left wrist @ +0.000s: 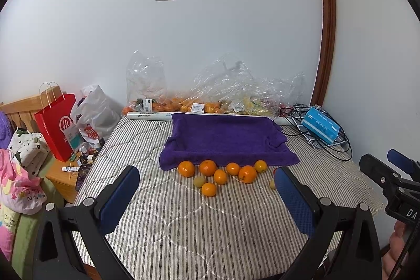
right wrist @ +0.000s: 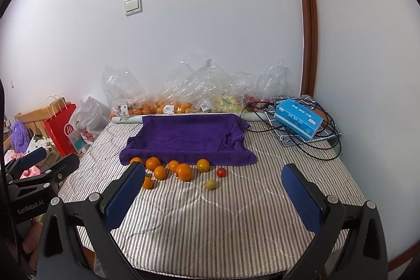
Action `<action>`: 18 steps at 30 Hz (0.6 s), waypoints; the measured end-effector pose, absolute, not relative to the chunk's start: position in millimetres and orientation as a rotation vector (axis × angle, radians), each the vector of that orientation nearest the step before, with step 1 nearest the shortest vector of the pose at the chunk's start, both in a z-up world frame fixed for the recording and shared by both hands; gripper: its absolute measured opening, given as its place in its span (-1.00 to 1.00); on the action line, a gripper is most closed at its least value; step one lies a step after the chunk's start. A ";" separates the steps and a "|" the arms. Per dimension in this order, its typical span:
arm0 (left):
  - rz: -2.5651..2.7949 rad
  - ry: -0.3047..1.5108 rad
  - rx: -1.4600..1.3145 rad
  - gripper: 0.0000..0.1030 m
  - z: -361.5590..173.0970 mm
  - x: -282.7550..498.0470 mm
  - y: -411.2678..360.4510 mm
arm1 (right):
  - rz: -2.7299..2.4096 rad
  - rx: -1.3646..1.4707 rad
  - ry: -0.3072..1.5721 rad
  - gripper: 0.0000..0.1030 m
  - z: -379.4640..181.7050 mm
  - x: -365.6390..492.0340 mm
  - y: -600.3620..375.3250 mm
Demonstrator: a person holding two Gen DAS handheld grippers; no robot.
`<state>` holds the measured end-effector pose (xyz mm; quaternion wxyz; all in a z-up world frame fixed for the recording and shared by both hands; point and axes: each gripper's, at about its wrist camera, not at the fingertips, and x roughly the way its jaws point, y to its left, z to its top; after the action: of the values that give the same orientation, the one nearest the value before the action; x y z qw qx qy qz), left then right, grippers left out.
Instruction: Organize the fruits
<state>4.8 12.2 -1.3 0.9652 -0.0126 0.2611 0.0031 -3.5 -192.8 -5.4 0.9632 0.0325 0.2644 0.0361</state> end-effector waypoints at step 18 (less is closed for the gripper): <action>0.007 0.529 -0.037 1.00 -3.9 -0.7 18.3 | 0.074 0.058 0.529 0.99 -2.6 -8.1 -190.9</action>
<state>-0.7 18.3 -4.0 0.9651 -0.0181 0.2613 0.0035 -8.1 -190.9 -2.6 0.9641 0.0287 0.2614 0.0368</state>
